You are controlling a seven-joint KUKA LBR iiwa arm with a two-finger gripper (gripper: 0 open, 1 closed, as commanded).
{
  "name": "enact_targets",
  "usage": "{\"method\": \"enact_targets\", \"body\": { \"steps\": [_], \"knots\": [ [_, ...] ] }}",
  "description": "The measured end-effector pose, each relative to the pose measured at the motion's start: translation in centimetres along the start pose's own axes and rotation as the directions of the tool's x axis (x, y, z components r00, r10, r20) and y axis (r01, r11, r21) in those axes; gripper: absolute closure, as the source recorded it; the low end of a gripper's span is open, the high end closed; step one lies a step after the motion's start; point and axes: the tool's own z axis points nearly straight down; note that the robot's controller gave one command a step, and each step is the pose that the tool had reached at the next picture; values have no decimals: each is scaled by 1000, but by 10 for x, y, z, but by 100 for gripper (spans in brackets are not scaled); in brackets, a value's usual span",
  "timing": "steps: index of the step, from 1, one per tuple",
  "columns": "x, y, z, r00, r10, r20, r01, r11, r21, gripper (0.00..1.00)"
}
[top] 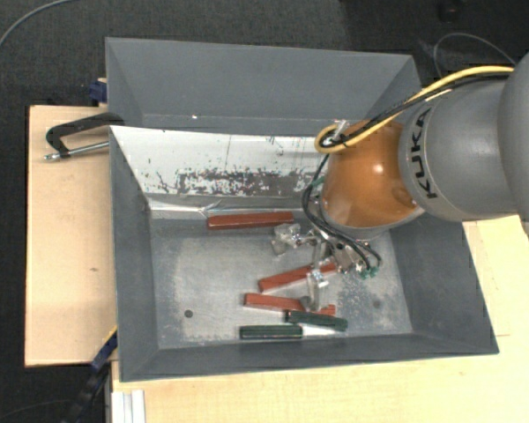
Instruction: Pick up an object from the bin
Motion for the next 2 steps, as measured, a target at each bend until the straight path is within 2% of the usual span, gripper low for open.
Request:
{"method": "enact_targets", "body": {
  "steps": [1,2],
  "knots": [
    [0,0,0,1000,0,-2,0,1000,0,100],
    [-26,15,-153,997,-77,13,77,997,4,100]
  ]
}}
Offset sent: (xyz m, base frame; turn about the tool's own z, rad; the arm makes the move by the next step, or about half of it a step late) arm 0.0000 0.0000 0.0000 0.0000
